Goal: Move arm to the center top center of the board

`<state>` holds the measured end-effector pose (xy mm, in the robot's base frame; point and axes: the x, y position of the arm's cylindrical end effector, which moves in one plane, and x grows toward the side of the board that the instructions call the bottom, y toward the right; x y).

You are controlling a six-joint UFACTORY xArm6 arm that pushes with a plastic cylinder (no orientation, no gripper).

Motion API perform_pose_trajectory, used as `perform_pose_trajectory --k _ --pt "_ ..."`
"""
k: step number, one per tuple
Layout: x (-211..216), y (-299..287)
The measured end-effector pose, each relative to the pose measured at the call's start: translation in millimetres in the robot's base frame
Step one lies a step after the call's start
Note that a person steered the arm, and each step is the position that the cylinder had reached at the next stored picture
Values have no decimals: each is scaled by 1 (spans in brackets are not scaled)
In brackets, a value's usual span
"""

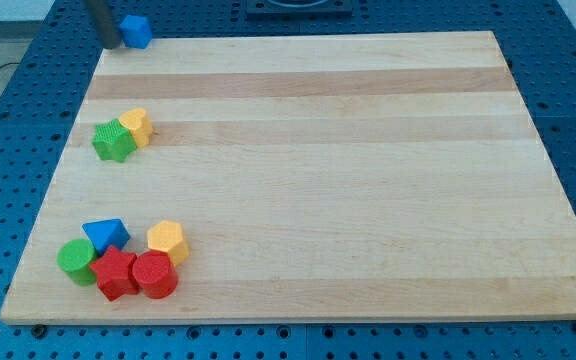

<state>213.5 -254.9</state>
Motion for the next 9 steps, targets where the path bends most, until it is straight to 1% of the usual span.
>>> perform_pose_trajectory --k 1,2,3,5,6,7,8,9 --pt "44 67" --pt "47 46" --pt "23 -49" --pt "18 -50" --pt "-7 -50" --pt "-23 -49" --pt "5 14" --pt "63 153"
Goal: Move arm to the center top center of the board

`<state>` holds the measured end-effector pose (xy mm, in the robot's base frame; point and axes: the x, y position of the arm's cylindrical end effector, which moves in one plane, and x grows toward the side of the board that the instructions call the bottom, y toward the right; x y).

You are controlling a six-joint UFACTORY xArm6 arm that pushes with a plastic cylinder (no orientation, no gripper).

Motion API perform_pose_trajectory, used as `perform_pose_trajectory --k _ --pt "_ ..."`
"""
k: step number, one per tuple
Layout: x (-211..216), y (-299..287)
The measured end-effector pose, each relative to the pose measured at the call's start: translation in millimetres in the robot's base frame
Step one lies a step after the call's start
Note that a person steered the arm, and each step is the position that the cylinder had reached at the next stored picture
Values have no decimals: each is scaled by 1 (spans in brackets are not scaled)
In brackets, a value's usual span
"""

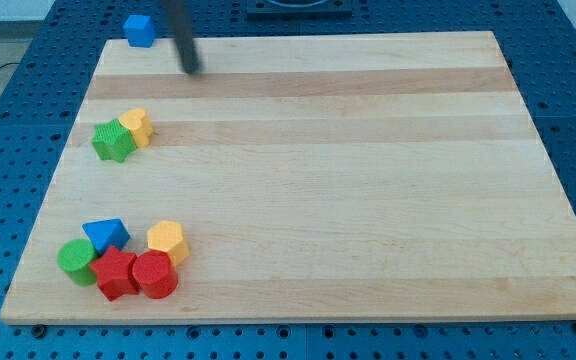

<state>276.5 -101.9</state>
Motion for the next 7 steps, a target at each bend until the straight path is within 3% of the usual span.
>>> perform_pose_trajectory --k 1,3,6,7 --pt "-3 2" --pt "-57 -201" --pt "-85 -202" --pt "-70 -77"
